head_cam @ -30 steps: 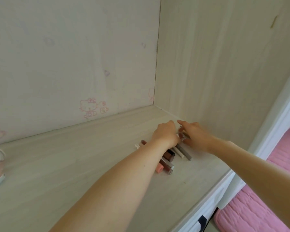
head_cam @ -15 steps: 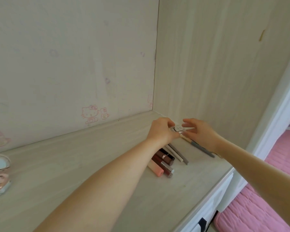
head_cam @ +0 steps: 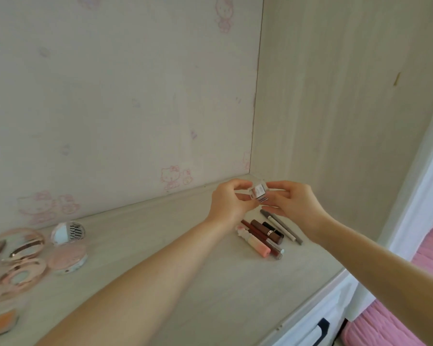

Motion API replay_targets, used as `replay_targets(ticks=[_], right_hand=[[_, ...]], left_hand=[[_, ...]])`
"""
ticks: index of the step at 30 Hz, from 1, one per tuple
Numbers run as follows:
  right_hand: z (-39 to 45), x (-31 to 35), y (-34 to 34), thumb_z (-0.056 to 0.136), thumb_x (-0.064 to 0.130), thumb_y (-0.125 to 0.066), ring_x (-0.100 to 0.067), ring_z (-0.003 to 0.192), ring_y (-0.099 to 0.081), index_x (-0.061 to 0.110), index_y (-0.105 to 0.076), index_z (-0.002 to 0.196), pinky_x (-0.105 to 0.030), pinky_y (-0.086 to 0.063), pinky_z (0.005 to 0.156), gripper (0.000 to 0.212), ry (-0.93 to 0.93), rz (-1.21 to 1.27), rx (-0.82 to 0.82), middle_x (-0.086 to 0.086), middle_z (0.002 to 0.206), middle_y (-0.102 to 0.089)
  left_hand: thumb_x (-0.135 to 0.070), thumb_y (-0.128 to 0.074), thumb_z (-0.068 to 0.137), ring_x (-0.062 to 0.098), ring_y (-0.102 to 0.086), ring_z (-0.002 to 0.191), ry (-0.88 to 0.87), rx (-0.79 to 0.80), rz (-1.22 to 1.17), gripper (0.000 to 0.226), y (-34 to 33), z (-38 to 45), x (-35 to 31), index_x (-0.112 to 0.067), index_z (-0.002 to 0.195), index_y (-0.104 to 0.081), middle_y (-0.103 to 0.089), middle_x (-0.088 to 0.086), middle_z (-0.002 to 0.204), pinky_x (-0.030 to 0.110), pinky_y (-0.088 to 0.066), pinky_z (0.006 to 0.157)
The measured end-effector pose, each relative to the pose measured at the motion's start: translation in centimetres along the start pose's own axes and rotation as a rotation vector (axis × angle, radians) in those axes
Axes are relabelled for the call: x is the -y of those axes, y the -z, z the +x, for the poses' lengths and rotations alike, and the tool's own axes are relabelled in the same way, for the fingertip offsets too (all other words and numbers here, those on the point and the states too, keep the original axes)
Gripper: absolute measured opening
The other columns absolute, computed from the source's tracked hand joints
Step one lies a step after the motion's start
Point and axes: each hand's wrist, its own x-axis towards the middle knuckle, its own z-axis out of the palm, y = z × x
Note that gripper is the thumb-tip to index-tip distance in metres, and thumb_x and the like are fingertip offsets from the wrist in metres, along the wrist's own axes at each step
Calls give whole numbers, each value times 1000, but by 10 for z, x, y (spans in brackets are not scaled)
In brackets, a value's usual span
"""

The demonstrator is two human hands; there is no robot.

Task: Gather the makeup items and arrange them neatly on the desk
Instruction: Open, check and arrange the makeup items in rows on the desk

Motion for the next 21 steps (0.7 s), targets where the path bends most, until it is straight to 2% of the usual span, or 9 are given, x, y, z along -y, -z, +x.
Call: replay_targets(ticks=[4, 6, 8, 9, 12, 16, 19, 21], right_hand=[[-21, 8, -34, 89, 2, -61, -12, 83, -72, 7, -67, 103, -22, -58, 74, 16, 68, -20, 54, -5, 84, -76], [-33, 11, -52, 91, 0, -57, -10, 83, -72, 14, -68, 96, -19, -57, 73, 19, 124, -38, 77, 0, 81, -76], [-45, 13, -72, 91, 0, -58, -6, 85, -71, 16, -68, 100, -16, -55, 73, 21, 192, -85, 78, 3, 85, -76], [-50, 15, -82, 90, 2, -60, -3, 87, -70, 19, -68, 103, -14, -53, 75, 23, 239, -134, 76, 6, 88, -75], [-67, 18, -115, 90, 10, -63, 8, 93, -65, 26, -69, 107, -8, -48, 82, 25, 379, -279, 79, 15, 96, -73], [-92, 18, -155, 90, 10, -62, 14, 92, -62, 24, -68, 111, -1, -42, 78, 26, 529, -357, 78, 21, 97, -70], [-106, 14, -184, 90, 9, -62, 7, 96, -64, 25, -68, 113, -8, -47, 82, 28, 598, -379, 115, 22, 101, -69], [-115, 10, -203, 90, 10, -62, 2, 97, -64, 23, -68, 114, -15, -50, 85, 28, 642, -385, 130, 18, 104, -70]], left_hand=[[-26, -82, 74, 6, -68, 92, 89, -74, -109, 42, 34, -26, 3, -17, 112, -67, -67, -8, 109, 19, -52, 80], [-21, -77, 79, 16, -70, 94, 199, -141, -304, 33, 50, -38, 6, -7, 108, -69, -71, 6, 107, 27, -54, 88], [-13, -69, 86, 26, -70, 95, 315, -196, -577, 24, 65, -50, 6, 4, 103, -68, -71, 19, 103, 33, -55, 90], [-12, -66, 88, 27, -70, 95, 362, -213, -672, 23, 73, -57, 5, 7, 102, -67, -72, 20, 101, 33, -56, 89], [-13, -63, 92, 24, -70, 89, 433, -192, -858, 21, 100, -80, 2, 4, 103, -68, -72, 17, 100, 33, -55, 88], [-11, -65, 88, 24, -70, 83, 484, -230, -1022, 11, 138, -115, 1, -1, 87, -66, -71, 16, 90, 34, -55, 88], [-13, -66, 87, 24, -70, 83, 495, -273, -1105, 15, 164, -138, 9, 1, 91, -61, -68, 18, 95, 33, -57, 82], [-14, -67, 87, 26, -70, 95, 502, -271, -1133, 25, 181, -153, 16, 3, 104, -62, -68, 19, 105, 35, -57, 85]])
